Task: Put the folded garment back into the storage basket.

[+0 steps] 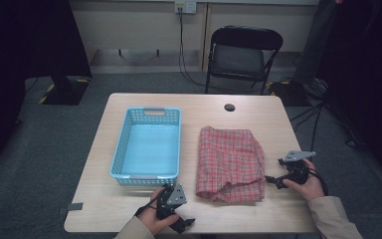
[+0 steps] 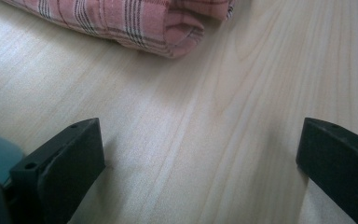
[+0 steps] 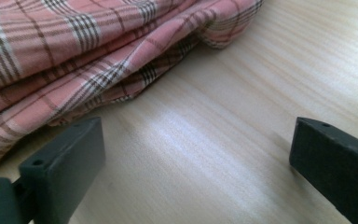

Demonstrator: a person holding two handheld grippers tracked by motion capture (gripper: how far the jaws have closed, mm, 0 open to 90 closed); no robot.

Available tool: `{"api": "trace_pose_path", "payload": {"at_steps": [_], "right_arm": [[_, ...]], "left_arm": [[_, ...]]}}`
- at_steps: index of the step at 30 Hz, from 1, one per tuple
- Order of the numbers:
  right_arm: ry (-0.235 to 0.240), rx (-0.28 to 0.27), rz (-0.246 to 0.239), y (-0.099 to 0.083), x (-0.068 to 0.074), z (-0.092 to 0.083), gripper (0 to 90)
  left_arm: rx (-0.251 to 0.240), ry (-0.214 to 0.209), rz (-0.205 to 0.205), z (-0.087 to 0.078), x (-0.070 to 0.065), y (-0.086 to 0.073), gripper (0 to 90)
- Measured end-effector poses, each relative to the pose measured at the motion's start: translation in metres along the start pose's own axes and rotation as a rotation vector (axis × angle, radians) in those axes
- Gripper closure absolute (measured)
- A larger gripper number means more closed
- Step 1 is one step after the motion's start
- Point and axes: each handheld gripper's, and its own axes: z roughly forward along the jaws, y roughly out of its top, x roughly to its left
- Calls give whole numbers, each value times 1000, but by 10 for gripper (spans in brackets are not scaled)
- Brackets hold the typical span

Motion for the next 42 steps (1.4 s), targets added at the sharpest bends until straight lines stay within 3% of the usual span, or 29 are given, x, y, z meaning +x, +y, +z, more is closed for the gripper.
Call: {"api": "trace_pose_path", "payload": {"at_steps": [16,42], "right_arm": [[-22,-82,-27,23,1,-23,26],[28,-121,-94,61,18,-15,17]], "left_arm": [[0,0,0,0,0,0,0],[-2,0,-3,1,0,0,0]]}}
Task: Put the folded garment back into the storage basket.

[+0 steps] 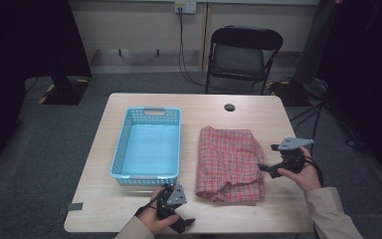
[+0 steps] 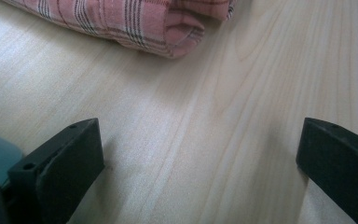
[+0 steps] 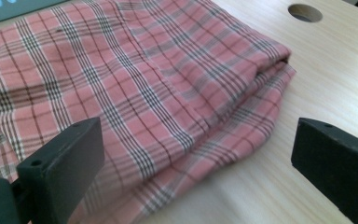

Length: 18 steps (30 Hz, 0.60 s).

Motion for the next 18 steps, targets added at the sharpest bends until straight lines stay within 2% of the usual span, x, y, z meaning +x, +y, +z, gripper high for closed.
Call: {"api": "trace_pose_path", "payload": {"at_steps": [18], "right_arm": [[52,2,-51,21,10,24,14]], "left_arm": [[1,8,-5,1,0,1,0]]}}
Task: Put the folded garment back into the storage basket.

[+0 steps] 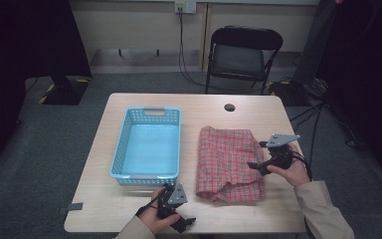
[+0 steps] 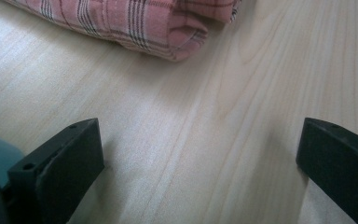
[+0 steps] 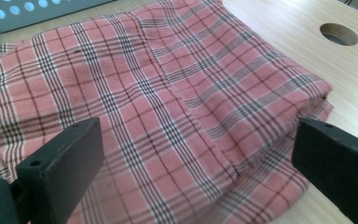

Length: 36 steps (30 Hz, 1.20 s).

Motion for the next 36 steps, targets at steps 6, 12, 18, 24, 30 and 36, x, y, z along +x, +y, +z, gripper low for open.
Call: {"api": "trace_pose_path", "payload": {"at_steps": [6,12,18,24,30,36], "right_arm": [[17,1,-16,6,2,9,15],[32,8,-27,11,3,17,16],[47,19,-38,13,3,27,17],[66,22,-45,17,3,37,15],[77,42,-54,18,4,48,14],[82,55,-56,17,5,56,14]], "left_arm": [[-2,1,-4,0,0,0,0],[-1,3,-7,1,0,1,0],[2,4,-7,1,1,1,0],[2,6,-4,2,2,2,0],[1,6,-4,2,2,2,0],[2,7,-4,2,2,2,0]]}}
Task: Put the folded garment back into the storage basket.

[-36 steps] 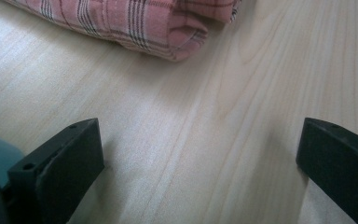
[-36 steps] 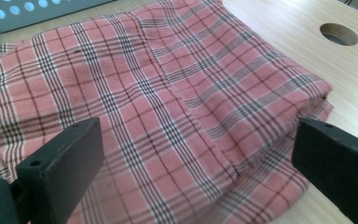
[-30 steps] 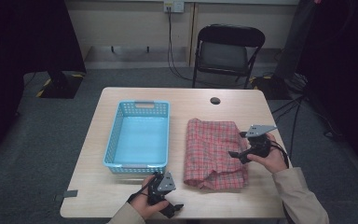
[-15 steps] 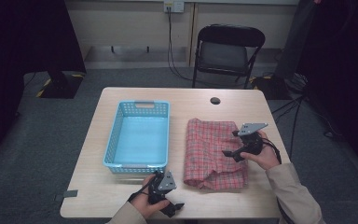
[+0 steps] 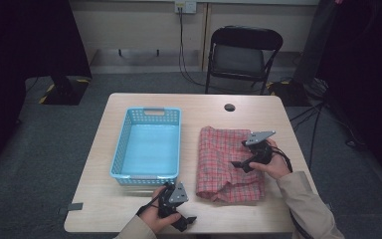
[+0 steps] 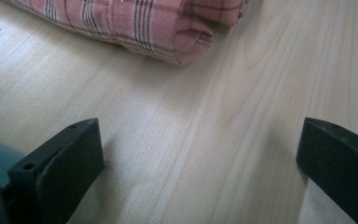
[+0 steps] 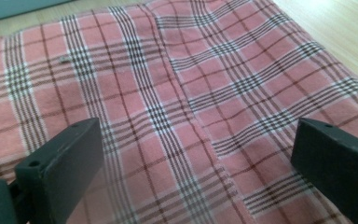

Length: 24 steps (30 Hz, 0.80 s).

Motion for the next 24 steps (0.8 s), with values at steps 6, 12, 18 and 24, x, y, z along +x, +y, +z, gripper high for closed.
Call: {"api": "trace_pose_path", "payload": {"at_steps": [6,12,18,24], "right_arm": [[5,14,9,-3,-2,7,11],[5,30,7,-5,-1,12,0],[-8,54,-2,-7,0,18,0],[-28,96,-14,-6,4,23,0]], "left_arm": [[0,1,-1,0,0,0,0],[1,2,-2,0,0,0,0],[1,2,-3,0,0,0,0],[1,3,-3,0,0,0,0]]}}
